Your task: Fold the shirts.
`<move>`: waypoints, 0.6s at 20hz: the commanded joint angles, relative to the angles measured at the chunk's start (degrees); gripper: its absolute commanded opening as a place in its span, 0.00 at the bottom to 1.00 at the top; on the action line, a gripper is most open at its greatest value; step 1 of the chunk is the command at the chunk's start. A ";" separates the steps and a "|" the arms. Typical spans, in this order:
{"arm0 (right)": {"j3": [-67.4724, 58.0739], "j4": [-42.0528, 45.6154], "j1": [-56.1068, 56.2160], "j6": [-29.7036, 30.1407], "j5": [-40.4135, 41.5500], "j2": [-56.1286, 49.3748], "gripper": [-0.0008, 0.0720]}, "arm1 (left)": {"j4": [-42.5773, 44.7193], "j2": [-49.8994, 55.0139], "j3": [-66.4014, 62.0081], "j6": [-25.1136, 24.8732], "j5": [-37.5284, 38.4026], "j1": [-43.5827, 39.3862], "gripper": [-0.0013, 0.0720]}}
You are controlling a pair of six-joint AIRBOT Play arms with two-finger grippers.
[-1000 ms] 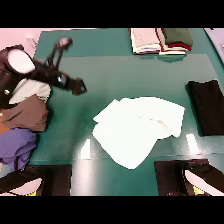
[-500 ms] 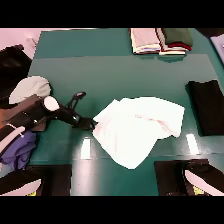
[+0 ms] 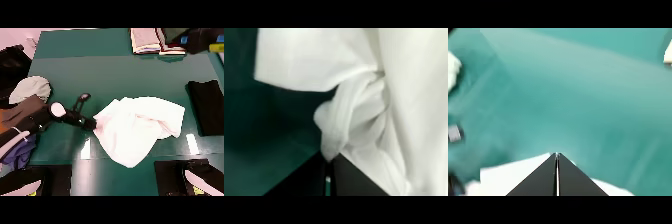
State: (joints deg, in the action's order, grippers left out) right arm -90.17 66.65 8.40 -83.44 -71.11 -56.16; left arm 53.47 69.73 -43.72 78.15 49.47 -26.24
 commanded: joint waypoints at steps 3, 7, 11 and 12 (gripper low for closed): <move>16.90 2.86 -7.56 -0.37 -4.39 5.79 0.03 | 8.96 -0.04 -15.28 1.33 4.96 15.54 0.05; 33.57 2.73 -22.69 0.17 -4.96 8.31 0.11 | 9.55 -0.04 -23.04 1.29 5.07 22.14 0.05; 44.19 -0.94 -33.24 6.32 -3.80 2.58 0.66 | 9.70 0.02 -23.34 1.29 5.18 22.45 0.05; 45.77 -2.80 -34.38 8.20 -2.80 0.07 0.66 | 9.73 0.02 -23.34 1.29 5.20 22.45 0.05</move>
State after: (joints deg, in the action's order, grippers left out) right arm -51.18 67.48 -19.97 -80.05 -75.09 -52.25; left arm 62.67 69.73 -65.89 79.42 54.46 -4.86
